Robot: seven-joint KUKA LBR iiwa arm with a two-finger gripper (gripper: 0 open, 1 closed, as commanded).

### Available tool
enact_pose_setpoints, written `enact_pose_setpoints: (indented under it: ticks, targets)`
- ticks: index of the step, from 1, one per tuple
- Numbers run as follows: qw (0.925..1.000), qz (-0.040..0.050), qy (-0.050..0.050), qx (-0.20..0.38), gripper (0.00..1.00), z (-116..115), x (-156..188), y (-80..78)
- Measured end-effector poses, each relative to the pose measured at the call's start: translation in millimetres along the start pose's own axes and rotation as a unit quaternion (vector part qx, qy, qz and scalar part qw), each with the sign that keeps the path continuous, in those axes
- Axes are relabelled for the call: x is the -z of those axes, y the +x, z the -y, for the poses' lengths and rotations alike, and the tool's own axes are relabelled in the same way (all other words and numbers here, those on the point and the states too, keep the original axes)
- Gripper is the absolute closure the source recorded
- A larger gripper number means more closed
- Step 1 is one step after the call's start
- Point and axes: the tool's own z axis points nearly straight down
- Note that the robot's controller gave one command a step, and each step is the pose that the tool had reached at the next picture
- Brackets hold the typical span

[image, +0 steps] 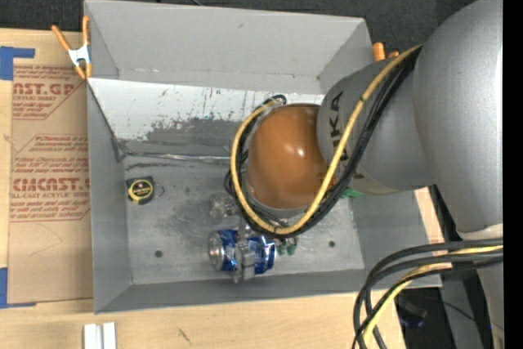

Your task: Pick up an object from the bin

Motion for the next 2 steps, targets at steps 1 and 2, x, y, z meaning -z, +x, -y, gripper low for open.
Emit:
enact_pose_setpoints:
  ticks: [1, 2]
  targets:
    - [0.9993, -0.0002, -0.001, -0.037, 0.0, 11, -2, -21.5]
    - [0.9886, -0.0006, -0.001, -0.151, 0.0, 4, -32, -57.7]
